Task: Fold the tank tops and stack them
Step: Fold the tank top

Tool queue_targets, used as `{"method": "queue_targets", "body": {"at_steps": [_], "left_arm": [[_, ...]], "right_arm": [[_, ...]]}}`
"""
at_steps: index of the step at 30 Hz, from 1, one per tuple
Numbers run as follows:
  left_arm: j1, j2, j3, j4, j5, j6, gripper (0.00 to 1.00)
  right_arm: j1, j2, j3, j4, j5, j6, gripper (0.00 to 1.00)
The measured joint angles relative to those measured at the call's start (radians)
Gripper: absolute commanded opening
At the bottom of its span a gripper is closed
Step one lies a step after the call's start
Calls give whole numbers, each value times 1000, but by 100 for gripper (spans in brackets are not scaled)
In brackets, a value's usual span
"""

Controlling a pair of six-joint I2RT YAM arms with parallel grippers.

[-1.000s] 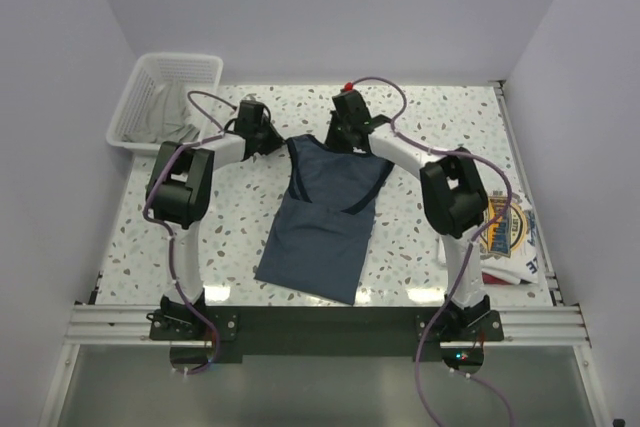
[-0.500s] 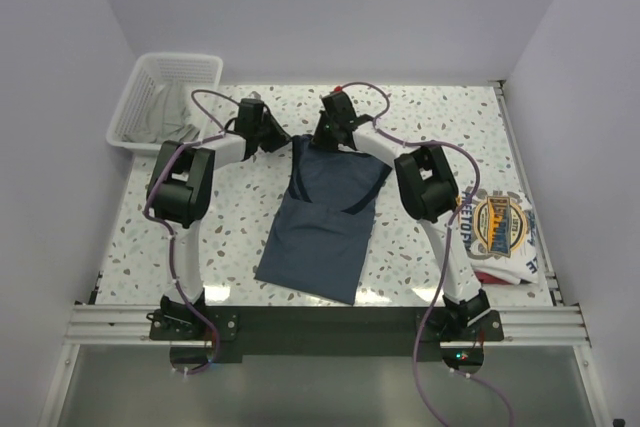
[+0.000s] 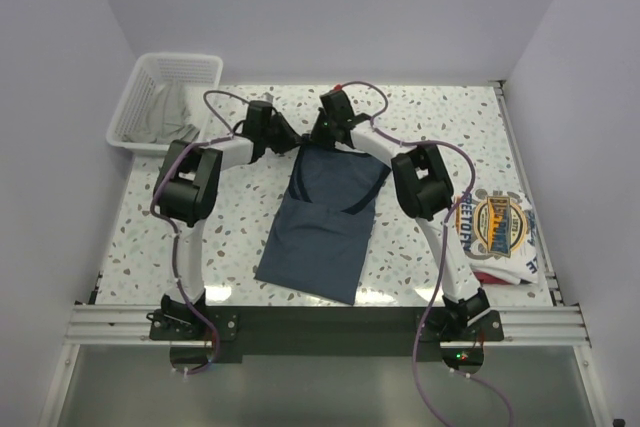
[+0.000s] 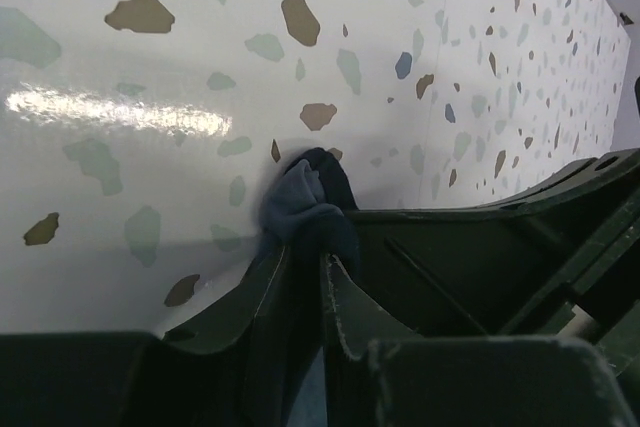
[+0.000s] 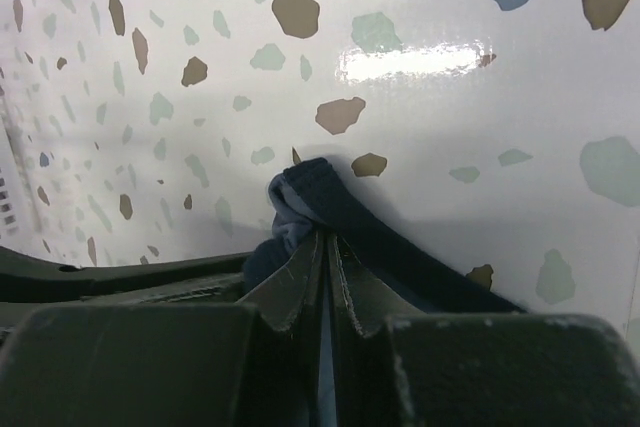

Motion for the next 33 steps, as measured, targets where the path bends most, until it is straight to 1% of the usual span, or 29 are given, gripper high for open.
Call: {"method": "queue_targets", "body": {"at_steps": [3, 12, 18, 21, 23, 25, 27, 30, 33], "left_arm": [[-14, 12, 1, 6, 3, -2, 21], [-32, 19, 2, 7, -1, -6, 21], [-42, 24, 19, -34, -43, -5, 21], [-47, 29, 39, -58, -66, -4, 22], [-50, 29, 45, -65, -76, -3, 23], [-54, 29, 49, -69, -84, 0, 24], [-58, 29, 53, -72, -88, 3, 24], [-62, 29, 62, -79, -88, 5, 25], [-65, 29, 76, -82, -88, 8, 25]], "right_arm": [[-10, 0, -6, 13, -16, 23, 9], [-88, 17, -47, 139, -152, 121, 10], [-109, 13, -47, 151, -154, 124, 11], [-112, -13, -48, 100, -134, 96, 12], [-113, -64, -69, 48, -90, 63, 12], [-113, -148, -117, 9, -34, 26, 12], [-113, -249, -182, -29, 17, -10, 13], [-113, -444, -313, -66, 119, -65, 14], [-119, -603, -428, -82, 206, -105, 14]]}}
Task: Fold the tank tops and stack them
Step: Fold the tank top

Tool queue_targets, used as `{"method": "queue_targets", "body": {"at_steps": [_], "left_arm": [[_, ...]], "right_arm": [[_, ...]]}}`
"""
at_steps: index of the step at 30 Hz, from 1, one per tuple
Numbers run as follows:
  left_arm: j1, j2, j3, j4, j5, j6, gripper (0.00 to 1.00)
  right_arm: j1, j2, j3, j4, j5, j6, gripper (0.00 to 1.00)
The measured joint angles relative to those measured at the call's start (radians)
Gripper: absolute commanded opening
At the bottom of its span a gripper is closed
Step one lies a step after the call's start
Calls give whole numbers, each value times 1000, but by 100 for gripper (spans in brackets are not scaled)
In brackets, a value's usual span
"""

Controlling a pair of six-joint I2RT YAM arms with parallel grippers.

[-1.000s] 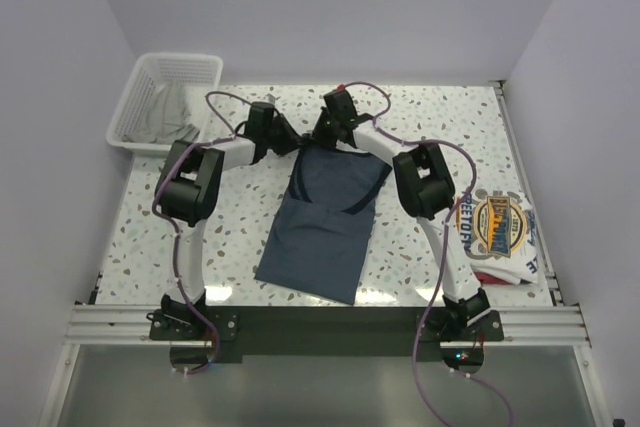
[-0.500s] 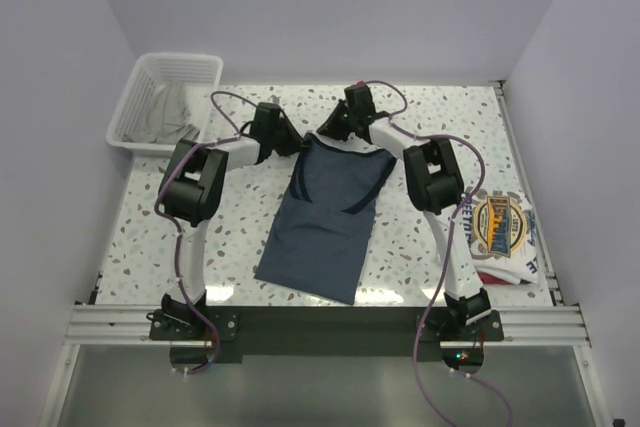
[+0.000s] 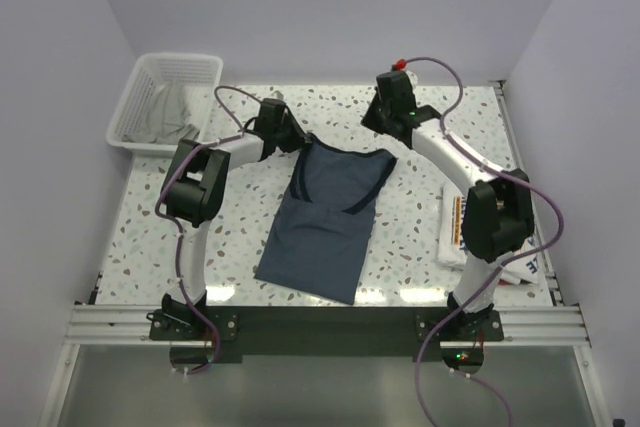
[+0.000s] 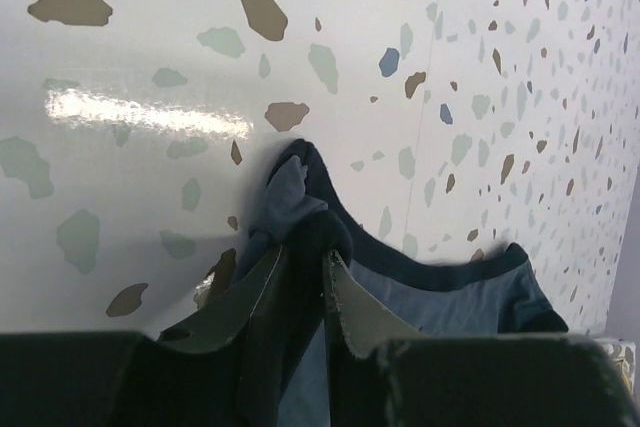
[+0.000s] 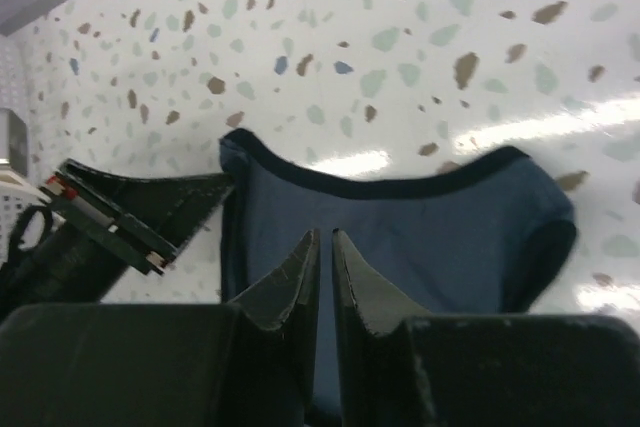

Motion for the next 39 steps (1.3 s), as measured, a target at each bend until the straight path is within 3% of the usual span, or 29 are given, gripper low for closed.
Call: {"method": "queue_targets", "body": {"at_steps": [4, 11, 26, 33, 39], "left_arm": [[-6, 0, 7, 0, 0, 8, 25], [-13, 2, 12, 0, 7, 17, 25], [-13, 24, 39, -4, 19, 23, 25], [-13, 27, 40, -5, 22, 23, 25], [-13, 27, 41, -5, 22, 23, 25]], "right_arm": [[-23, -122, -158, -6, 76, -33, 14], [-72, -110, -326, -39, 108, -51, 13], [-85, -68, -388, 26, 117, -58, 12], [-86, -68, -394, 51, 115, -85, 25], [-88, -63, -398, 96, 111, -100, 26]]}}
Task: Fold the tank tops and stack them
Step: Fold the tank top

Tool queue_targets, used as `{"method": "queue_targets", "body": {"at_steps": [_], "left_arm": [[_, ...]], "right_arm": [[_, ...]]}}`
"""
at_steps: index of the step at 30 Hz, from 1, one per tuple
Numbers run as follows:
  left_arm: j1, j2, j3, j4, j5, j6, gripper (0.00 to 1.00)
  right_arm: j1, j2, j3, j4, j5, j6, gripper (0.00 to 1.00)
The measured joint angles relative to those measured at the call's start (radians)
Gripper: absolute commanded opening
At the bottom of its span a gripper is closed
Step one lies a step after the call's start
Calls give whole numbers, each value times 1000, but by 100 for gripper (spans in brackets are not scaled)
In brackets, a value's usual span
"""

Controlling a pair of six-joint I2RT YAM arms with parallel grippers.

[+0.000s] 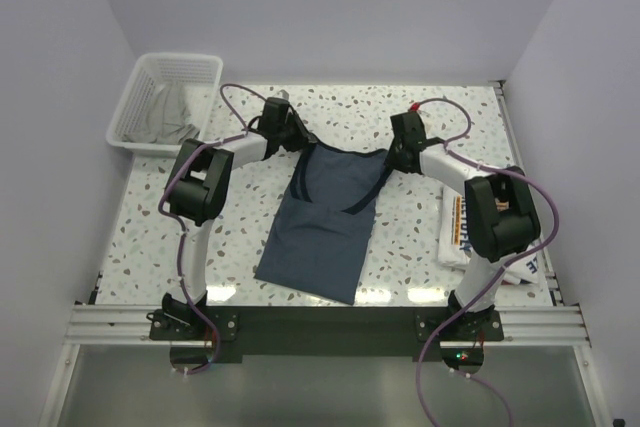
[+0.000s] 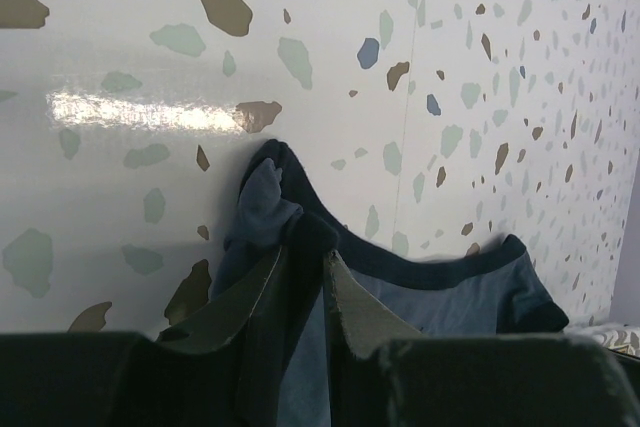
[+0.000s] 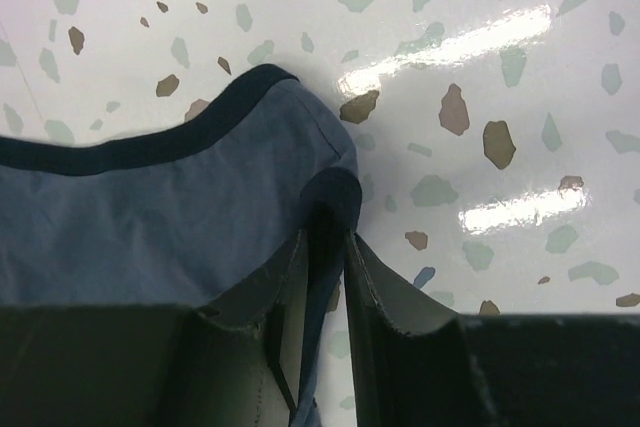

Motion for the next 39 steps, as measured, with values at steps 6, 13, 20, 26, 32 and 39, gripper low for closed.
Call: {"method": "queue_targets", "body": {"at_steps": [6, 13, 20, 26, 32, 39], "left_arm": [[0, 1, 3, -5, 0, 0, 25], [0, 2, 3, -14, 0, 1, 24], [0, 4, 4, -18, -1, 2, 24], [0, 5, 4, -18, -2, 3, 24], [0, 8, 5, -20, -8, 3, 24], [0, 8, 7, -21, -57, 0, 23]], "right_arm": [[0, 41, 2, 14, 1, -16, 28], [0, 55, 4, 14, 8, -30, 7], [0, 61, 50, 2, 19, -36, 0], [3, 103, 144, -46, 35, -41, 0], [21, 165, 232, -98, 56, -47, 0], [59, 234, 303, -143, 80, -50, 0]]}}
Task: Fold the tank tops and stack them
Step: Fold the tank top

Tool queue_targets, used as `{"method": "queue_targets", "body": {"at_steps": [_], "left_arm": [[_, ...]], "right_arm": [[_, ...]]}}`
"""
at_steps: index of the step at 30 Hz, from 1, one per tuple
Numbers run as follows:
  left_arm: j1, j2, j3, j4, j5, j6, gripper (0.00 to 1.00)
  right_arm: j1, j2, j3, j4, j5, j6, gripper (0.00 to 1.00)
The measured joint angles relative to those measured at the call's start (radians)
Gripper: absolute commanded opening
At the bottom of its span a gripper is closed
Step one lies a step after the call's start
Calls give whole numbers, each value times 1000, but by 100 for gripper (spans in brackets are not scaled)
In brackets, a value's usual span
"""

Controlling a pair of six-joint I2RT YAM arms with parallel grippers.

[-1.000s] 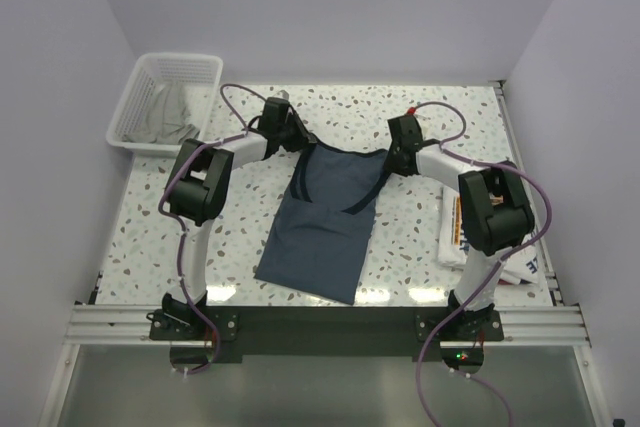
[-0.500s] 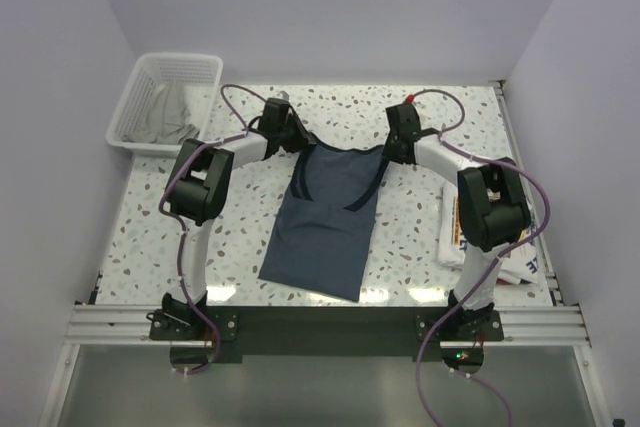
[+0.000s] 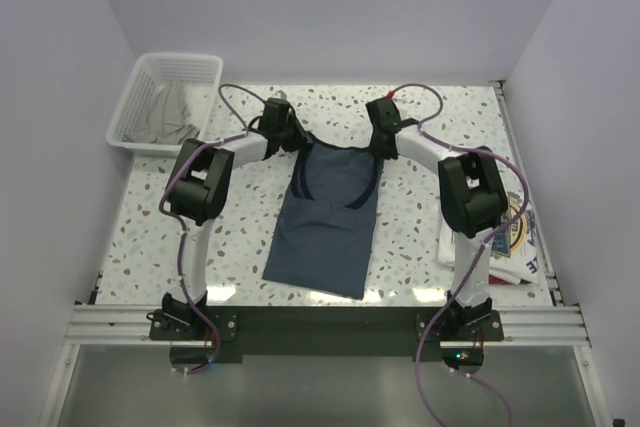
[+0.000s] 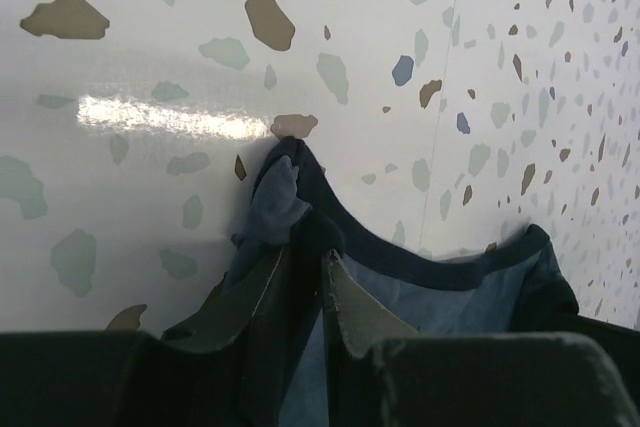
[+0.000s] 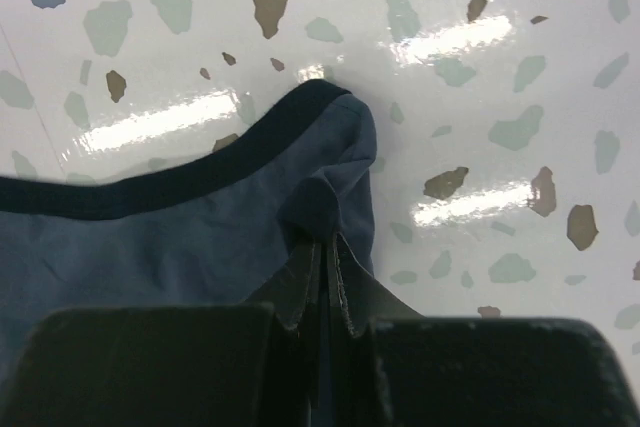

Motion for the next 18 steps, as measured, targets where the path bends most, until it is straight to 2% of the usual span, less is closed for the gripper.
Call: {"method": "queue_targets", "body": {"at_steps": [6, 9, 14, 18], "left_arm": [[0, 0, 0, 0, -30, -1, 23], [0, 0, 2, -2, -41, -1, 23], [0, 0, 8, -11, -73, -5, 24], [0, 0, 14, -15, -119, -10, 26]], "right_arm": [[21, 71, 65, -3, 2, 2, 0], [23, 103, 86, -6, 6, 2, 4], [23, 139, 139, -6, 5, 1, 6], [23, 181, 198, 0, -2, -3, 13]]}}
